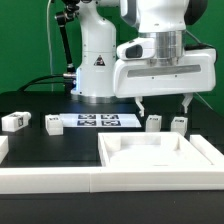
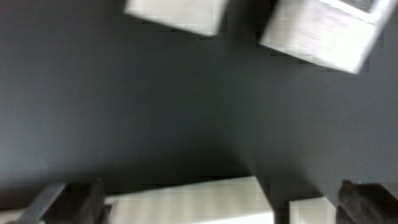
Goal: Assemble square table
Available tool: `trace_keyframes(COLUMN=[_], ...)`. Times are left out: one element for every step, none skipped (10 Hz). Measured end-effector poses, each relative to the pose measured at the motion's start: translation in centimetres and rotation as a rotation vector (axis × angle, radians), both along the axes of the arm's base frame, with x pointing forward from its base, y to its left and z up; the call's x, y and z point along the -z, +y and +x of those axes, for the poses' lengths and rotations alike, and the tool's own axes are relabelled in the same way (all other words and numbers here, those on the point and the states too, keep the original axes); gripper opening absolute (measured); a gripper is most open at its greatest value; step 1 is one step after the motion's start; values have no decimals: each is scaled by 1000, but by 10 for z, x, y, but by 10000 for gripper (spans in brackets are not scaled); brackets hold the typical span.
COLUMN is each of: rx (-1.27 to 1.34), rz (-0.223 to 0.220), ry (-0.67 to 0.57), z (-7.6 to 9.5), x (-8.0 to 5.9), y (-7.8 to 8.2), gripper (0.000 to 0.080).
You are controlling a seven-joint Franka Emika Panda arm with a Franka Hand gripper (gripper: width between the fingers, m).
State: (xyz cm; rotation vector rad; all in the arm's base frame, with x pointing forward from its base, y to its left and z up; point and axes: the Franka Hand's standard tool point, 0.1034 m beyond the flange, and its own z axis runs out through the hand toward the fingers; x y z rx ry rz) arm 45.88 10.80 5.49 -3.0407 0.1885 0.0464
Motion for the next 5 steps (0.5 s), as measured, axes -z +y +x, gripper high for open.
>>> trace_keyframes(rx=[96, 105, 189, 215, 294], rz=[4, 5, 11, 12, 19], ry=[14, 14, 24, 28, 34], z=[-2, -2, -2, -3, -3], x=[1, 1, 1, 1, 1], y=[8, 8, 9, 10, 11], gripper=[649, 649, 649, 649, 649])
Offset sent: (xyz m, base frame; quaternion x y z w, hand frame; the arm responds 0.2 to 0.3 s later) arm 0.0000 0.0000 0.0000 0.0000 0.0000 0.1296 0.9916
